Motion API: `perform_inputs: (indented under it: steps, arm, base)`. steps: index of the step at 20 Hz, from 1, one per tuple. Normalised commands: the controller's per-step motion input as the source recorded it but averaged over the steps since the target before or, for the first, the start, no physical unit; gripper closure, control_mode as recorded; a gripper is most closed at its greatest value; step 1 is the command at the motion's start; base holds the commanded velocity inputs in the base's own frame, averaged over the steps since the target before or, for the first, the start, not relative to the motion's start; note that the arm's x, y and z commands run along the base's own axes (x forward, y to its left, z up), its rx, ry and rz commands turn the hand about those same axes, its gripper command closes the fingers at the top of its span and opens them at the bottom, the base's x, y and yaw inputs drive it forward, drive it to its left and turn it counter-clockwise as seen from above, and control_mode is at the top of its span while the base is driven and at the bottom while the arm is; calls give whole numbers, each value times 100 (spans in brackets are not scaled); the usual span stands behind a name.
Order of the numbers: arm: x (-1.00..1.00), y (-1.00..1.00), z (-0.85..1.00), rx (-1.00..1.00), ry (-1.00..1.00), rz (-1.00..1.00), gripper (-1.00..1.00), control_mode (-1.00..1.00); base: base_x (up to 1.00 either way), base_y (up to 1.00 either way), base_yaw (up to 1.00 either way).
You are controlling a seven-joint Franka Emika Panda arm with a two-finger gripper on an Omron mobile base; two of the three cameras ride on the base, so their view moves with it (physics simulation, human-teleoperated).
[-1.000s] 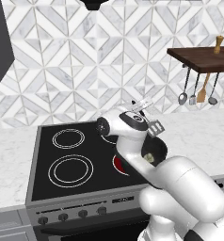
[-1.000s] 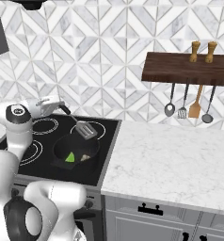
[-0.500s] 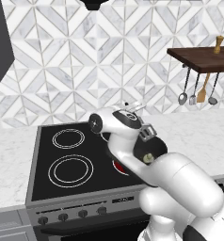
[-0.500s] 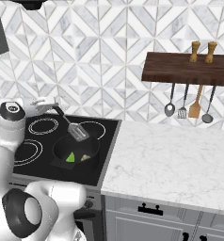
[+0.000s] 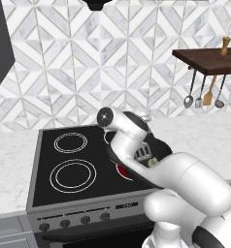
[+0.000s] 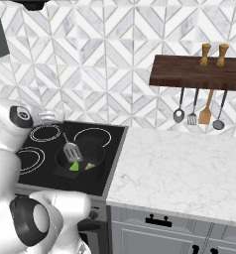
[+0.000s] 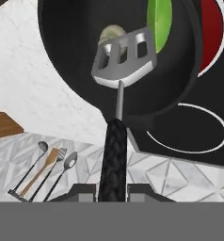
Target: Put the mushroom and lemon wedge in the pot. Retrieve the spatula and lightly stir the vegetables in the pot.
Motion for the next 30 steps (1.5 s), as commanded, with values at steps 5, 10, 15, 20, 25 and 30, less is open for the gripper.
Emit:
perform_inputs:
  steps: [5, 10, 15, 20, 25, 30]
  arm:
    - [0, -1, -41, 13, 0, 0, 100, -100]
    - [0, -1, -8, 0, 0, 0, 100, -100]
    - [1, -19, -51, 1, -4, 0, 100, -100]
    - [9, -22, -55, 6, -7, 0, 100, -100]
    - [7, -4, -6, 14, -15, 1, 100, -100]
    - [16, 0, 0, 22, -7, 9, 100, -100]
  base:
    - [0, 0, 0]
    - [0, 0, 0]
    - [0, 0, 0]
    - [0, 0, 0]
    - [0, 0, 0]
    - [0, 0, 0]
